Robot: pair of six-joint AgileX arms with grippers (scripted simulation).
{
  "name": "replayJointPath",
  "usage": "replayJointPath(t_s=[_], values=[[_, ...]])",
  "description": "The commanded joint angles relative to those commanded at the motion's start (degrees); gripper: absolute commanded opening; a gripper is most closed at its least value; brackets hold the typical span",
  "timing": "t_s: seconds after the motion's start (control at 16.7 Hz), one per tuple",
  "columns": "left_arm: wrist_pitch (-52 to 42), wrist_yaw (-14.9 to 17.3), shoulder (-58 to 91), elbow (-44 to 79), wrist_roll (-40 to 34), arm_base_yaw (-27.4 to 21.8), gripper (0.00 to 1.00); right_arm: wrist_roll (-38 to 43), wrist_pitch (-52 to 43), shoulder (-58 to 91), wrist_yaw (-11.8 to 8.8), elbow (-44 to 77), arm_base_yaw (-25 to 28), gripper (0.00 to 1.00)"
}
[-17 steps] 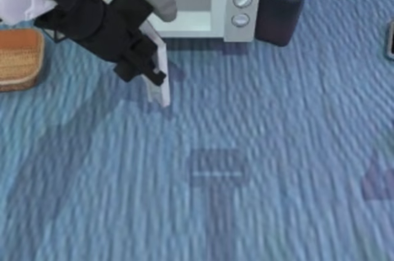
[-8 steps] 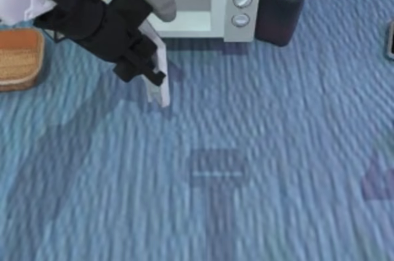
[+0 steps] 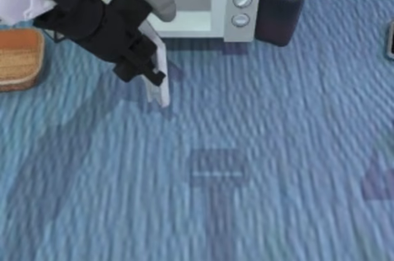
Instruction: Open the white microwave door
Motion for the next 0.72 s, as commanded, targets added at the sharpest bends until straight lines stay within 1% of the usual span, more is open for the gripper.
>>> replayJointPath(t_s=[0.18,0.54,0.72], values=[[-0.56,0.86,-0.24,0.01,2.09,0.82,0.00,0.00,0.00,0.00,0.00,0.00,0.00,1.00],[-3.32,4.76,-1.01,-0.35,10.99,4.41,0.00,0.00,0.00,0.00,0.00,0.00,0.00,1.00],[-3.61,5.09,-1.04,-0.44,11.76,4.73,0.00,0.00,0.00,0.00,0.00,0.00,0.00,1.00]])
